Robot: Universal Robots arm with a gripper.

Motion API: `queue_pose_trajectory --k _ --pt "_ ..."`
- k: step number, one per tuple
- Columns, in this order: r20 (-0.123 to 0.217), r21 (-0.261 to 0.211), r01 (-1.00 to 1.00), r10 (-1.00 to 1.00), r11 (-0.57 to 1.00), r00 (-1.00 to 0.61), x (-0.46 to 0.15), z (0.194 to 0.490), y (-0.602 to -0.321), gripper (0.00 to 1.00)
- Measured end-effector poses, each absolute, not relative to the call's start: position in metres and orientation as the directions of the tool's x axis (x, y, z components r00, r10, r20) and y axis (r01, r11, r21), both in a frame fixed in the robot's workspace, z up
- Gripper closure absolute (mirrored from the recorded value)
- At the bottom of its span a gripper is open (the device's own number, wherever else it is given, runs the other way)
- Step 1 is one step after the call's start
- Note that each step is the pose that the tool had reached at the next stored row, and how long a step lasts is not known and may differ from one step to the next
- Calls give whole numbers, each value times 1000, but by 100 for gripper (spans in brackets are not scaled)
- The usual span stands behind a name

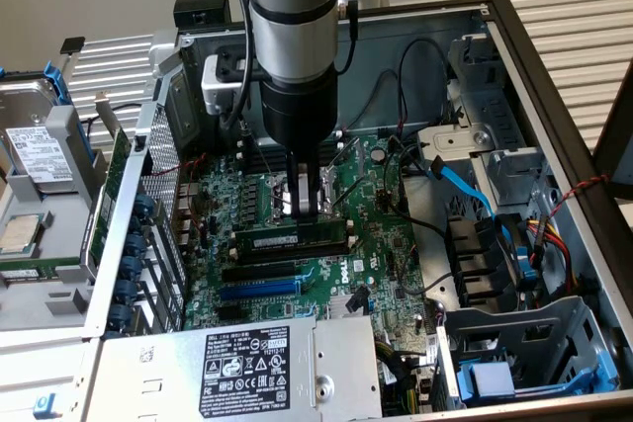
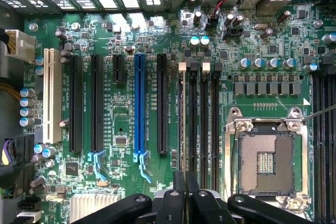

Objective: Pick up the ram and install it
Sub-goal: 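Insert the ram into the slot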

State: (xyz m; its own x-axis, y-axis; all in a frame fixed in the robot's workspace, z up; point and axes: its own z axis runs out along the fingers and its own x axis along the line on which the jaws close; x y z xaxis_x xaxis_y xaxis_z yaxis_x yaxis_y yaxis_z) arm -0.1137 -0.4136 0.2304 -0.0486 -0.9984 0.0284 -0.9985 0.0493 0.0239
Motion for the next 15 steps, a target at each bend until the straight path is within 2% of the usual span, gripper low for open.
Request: queue_pose_trajectory --k 15 --pt "28 24 -999 -998 49 -49 -114 227 -414 88"
